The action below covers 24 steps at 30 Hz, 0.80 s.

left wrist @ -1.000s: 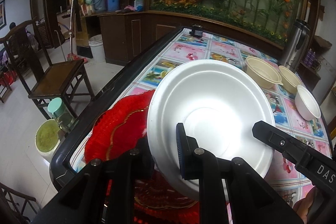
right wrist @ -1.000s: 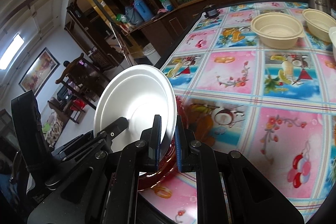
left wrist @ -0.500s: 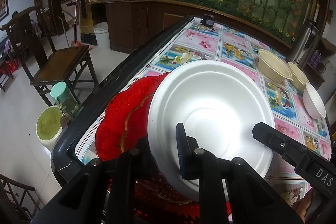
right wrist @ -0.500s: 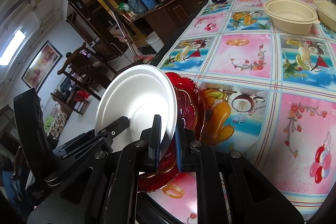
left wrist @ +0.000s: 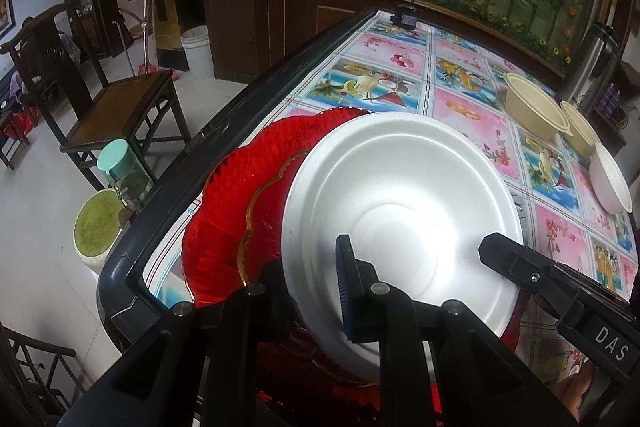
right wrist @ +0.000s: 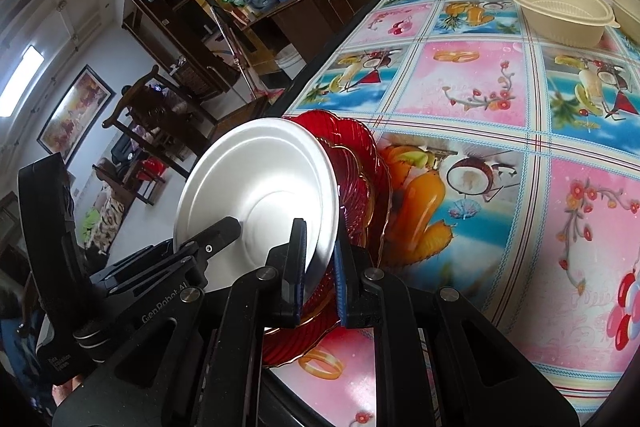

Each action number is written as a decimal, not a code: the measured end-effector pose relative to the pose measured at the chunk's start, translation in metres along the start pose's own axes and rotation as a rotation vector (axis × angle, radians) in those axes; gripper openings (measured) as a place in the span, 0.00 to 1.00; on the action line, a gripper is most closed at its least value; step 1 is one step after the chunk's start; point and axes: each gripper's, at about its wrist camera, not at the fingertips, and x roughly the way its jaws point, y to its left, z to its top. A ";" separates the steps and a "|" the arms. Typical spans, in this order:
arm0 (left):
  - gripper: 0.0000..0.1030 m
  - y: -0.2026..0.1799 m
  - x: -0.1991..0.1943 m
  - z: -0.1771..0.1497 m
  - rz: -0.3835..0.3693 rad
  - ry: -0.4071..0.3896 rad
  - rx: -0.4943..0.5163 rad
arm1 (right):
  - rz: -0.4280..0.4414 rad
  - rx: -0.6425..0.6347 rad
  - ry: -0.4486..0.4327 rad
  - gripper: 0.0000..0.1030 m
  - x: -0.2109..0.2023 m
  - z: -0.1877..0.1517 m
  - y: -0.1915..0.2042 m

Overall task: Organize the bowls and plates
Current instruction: 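Lower the white foam plate onto the red plate stack with the left gripper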

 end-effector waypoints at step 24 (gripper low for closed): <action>0.33 0.029 -0.013 0.012 0.054 -0.029 -0.060 | 0.030 -0.028 -0.041 0.22 -0.001 0.004 -0.005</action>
